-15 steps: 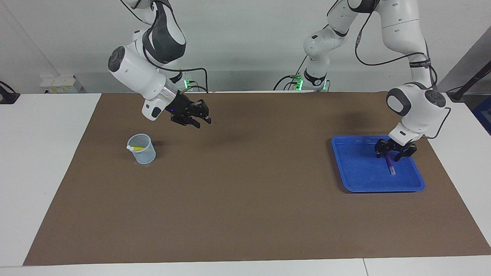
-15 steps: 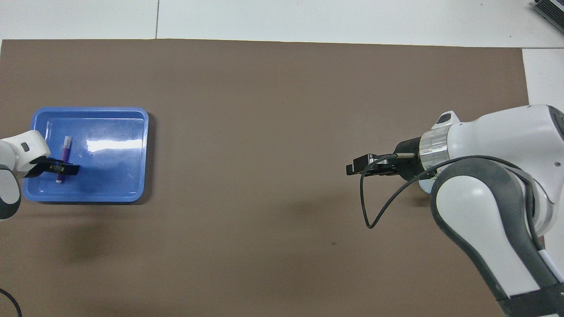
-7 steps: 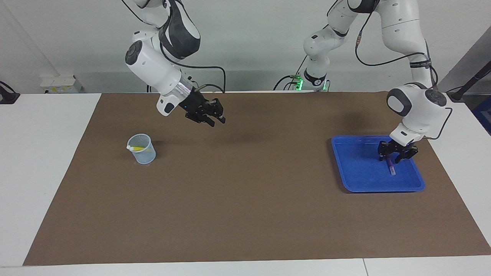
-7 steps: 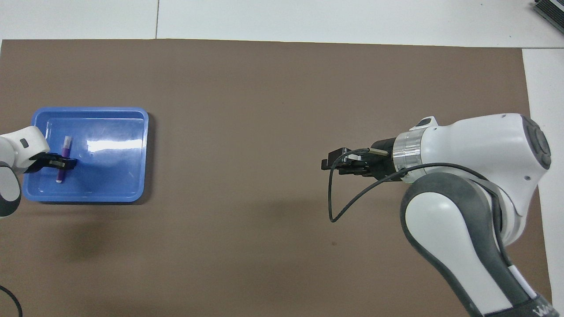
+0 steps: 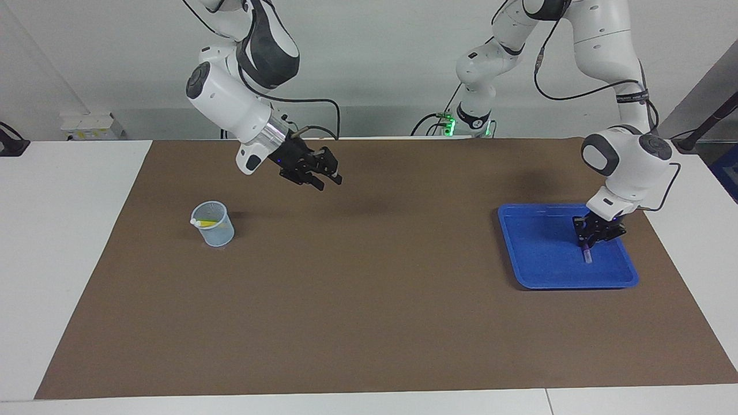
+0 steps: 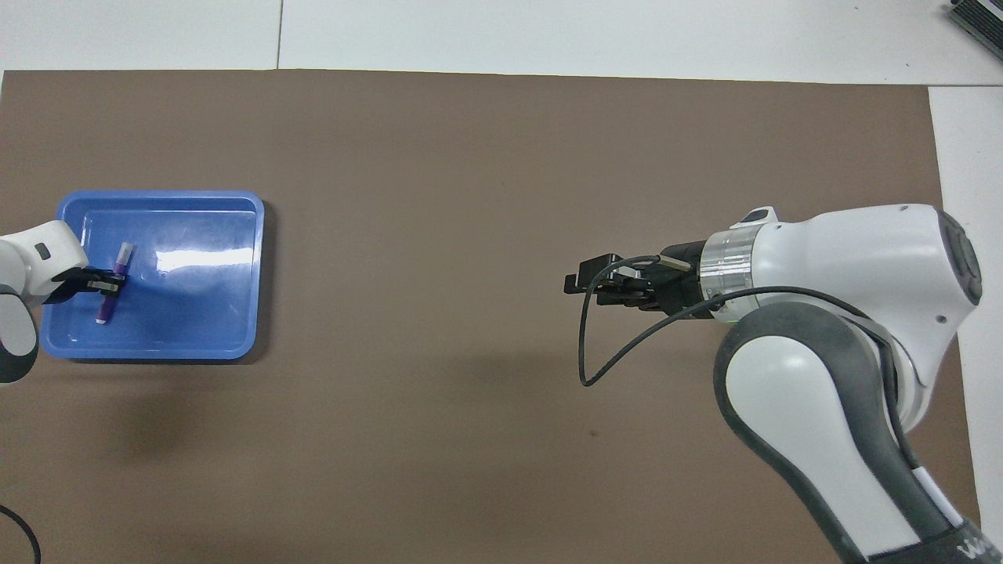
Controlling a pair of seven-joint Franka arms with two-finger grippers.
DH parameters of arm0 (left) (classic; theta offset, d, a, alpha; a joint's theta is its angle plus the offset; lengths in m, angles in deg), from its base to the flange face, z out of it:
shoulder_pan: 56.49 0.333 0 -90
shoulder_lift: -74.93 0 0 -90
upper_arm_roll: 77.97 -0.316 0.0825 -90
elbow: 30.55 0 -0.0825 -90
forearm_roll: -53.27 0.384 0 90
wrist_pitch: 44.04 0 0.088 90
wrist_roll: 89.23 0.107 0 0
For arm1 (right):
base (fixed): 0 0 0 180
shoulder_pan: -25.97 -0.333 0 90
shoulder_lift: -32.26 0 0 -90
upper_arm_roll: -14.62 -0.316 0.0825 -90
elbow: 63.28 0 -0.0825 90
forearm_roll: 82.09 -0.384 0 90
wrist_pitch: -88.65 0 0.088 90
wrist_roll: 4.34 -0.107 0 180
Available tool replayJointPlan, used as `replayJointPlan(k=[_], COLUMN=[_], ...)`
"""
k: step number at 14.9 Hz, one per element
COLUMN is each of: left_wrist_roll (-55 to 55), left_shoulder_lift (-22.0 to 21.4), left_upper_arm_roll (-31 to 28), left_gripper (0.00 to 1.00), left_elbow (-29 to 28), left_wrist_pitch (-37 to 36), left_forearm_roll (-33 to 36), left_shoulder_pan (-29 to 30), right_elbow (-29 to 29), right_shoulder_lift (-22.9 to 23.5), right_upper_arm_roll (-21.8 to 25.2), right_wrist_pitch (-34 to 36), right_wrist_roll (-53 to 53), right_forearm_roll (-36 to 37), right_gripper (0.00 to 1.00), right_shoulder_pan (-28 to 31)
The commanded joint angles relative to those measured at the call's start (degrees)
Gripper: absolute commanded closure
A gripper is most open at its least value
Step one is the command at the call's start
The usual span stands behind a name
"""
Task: Transfer and insert pens with both arms
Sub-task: 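Lift the purple pen with the left gripper while the right gripper approaches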
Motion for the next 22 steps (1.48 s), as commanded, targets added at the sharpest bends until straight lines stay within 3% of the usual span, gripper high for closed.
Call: replayJointPlan(k=[1, 7, 13, 18, 22], left_wrist_roll=[-0.71, -0.89, -14.66, -35.12, -58.93], left_shoulder_lift=[1.53, 0.92, -3.29, -8.74, -13.22], left_upper_arm_roll=[-0.23, -0.14, 0.47, 0.82, 0.82], left_gripper=[1.00, 1.00, 1.00, 1.00, 1.00], left_elbow=[0.83, 1.70, 7.86, 7.77, 7.51], left_wrist_pitch=[1.54, -1.87, -17.52, -25.08, -30.27], left_forearm_roll=[1.18, 0.74, -2.67, -11.11, -18.76], left_shoulder_pan=[-0.06, -0.14, -2.94, -6.37, -10.50], right_elbow=[-0.12, -0.12, -0.12, -0.12, -0.12], right_shoulder_lift=[0.31, 0.48, 0.48, 0.48, 0.66], right_upper_arm_roll=[-0.14, -0.14, -0.14, -0.14, -0.75], right_wrist_pitch=[-3.93, -6.75, -6.84, -7.19, -11.14], right_wrist_roll=[-4.51, -7.69, -8.57, -10.14, -12.87], right_forearm_roll=[-2.52, -4.37, -4.45, -4.71, -8.23], right_gripper=[0.43, 0.43, 0.43, 0.43, 0.42], right_shoulder_pan=[-1.78, -3.80, -4.07, -4.07, -5.91])
